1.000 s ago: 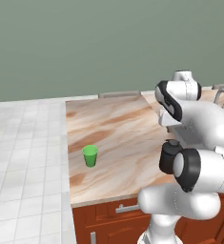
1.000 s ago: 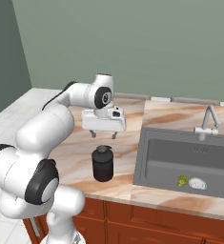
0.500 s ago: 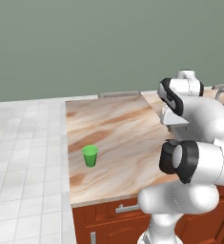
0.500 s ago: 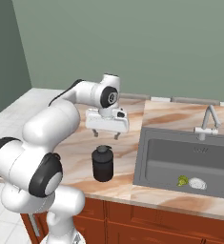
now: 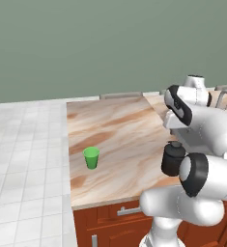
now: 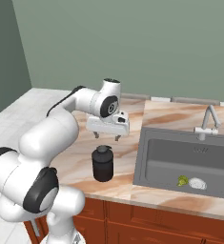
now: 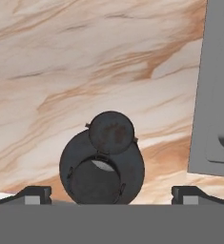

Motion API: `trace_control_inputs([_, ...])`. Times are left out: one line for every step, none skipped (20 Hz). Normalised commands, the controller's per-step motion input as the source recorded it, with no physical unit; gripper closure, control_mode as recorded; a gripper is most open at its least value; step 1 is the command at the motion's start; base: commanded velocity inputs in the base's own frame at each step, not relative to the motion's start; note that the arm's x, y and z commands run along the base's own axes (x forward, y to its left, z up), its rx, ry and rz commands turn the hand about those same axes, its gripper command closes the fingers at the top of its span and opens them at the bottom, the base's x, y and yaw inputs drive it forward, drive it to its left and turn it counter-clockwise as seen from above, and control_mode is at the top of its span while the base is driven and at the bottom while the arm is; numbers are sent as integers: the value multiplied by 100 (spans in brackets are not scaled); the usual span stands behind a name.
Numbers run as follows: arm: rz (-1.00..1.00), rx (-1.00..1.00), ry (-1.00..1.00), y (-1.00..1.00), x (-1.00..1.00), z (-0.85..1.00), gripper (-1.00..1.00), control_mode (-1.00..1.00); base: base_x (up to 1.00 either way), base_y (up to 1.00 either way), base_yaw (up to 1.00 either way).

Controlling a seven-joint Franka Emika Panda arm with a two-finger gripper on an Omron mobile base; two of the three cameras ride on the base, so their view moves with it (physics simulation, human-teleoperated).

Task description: Pick the jug and cup and place them in the sink. Then turn on the water.

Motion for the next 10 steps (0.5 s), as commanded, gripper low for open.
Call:
trace_control_inputs([0, 1, -10, 0, 0, 0, -100, -100, 0, 0, 0])
trace_control_inputs([0, 0, 0, 0, 0, 0, -100, -100, 0, 0, 0])
trace_control_inputs([0, 0, 0, 4, 0, 0, -100, -100, 0, 0, 0])
trace_control_inputs([0, 0, 0, 5, 0, 0, -100, -100, 0, 0, 0])
trace_control_inputs([0, 0, 0, 3, 0, 0, -100, -100, 0, 0, 0])
trace_control_inputs([0, 0, 0, 1, 0, 0, -100, -100, 0, 0, 0])
trace_control_inputs([0, 0, 4, 0, 0, 0, -100, -100, 0, 0, 0])
trace_control_inputs([0, -1, 9, 1, 0, 0, -100, -100, 0, 0, 0])
trace_control_inputs([0, -1, 9, 1, 0, 0, -100, -100, 0, 0, 0])
trace_control_inputs([0, -1, 8, 4, 0, 0, -100, -100, 0, 0, 0])
